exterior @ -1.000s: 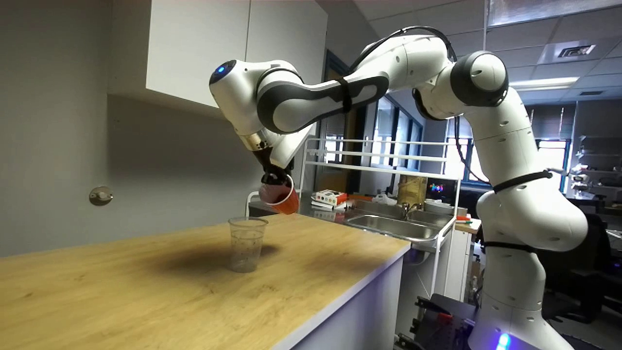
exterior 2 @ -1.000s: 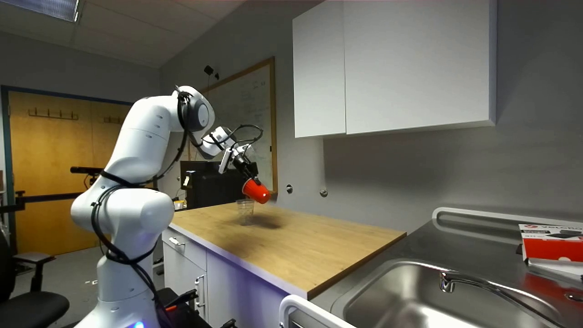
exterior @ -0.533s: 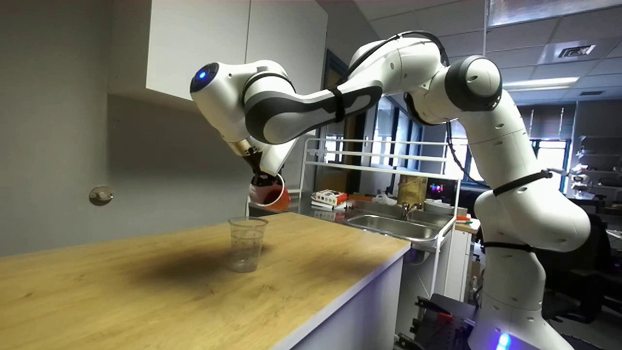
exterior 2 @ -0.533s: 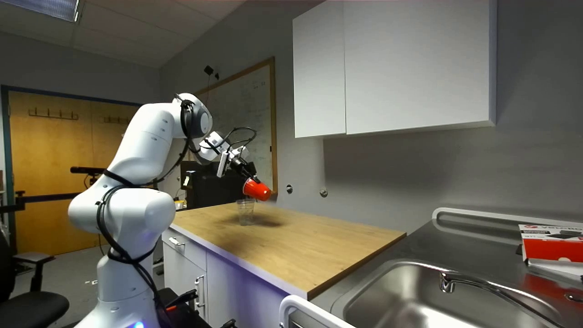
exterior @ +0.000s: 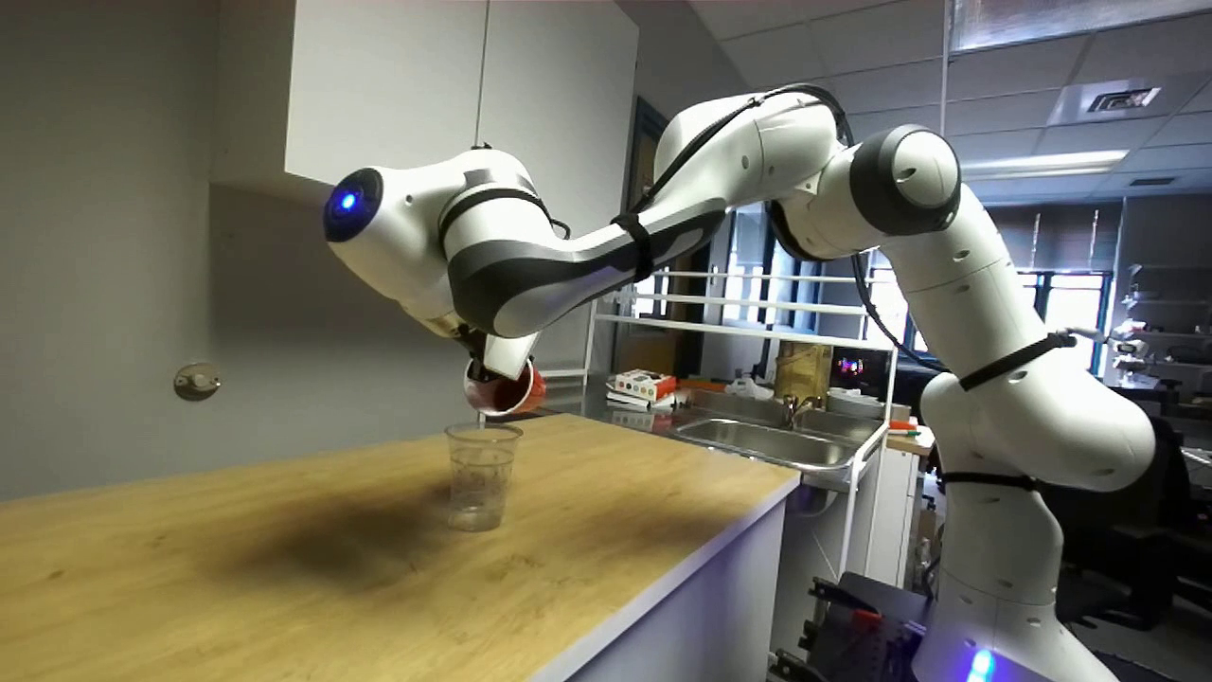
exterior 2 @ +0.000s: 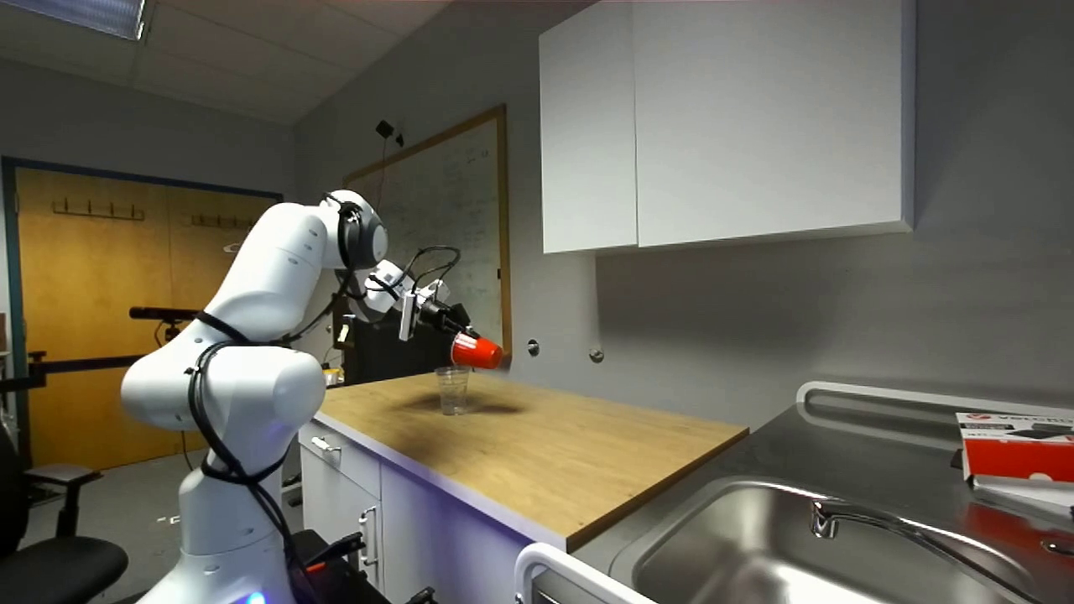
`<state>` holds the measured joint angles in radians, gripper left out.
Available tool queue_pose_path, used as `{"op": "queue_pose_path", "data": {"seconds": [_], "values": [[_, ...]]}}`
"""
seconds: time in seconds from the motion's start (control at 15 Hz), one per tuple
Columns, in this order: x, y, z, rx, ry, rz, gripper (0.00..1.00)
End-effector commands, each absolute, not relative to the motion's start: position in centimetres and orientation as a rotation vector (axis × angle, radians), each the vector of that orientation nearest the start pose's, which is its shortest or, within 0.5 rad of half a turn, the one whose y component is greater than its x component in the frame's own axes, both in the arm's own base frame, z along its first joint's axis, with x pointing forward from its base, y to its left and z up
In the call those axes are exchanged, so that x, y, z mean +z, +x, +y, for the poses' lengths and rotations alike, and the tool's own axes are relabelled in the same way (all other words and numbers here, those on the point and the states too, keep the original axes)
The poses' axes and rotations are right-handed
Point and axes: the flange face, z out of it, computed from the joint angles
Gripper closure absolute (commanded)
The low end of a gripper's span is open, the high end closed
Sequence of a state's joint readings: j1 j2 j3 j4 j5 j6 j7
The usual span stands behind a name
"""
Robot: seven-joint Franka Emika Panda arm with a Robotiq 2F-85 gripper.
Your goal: Pour the contents of the orange cup into the transparent one
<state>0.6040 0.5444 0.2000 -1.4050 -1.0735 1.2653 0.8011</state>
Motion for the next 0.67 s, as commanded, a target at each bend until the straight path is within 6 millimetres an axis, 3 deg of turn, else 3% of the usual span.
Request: {"op": "queue_pose_path", "data": {"seconds": [0.0,0.6], "values": [[42.0,54.8,38.0,0.388,1.926,0.013,0.96],[42.1,53.1,39.8,0.503,1.802,-0.013,0.96]]}}
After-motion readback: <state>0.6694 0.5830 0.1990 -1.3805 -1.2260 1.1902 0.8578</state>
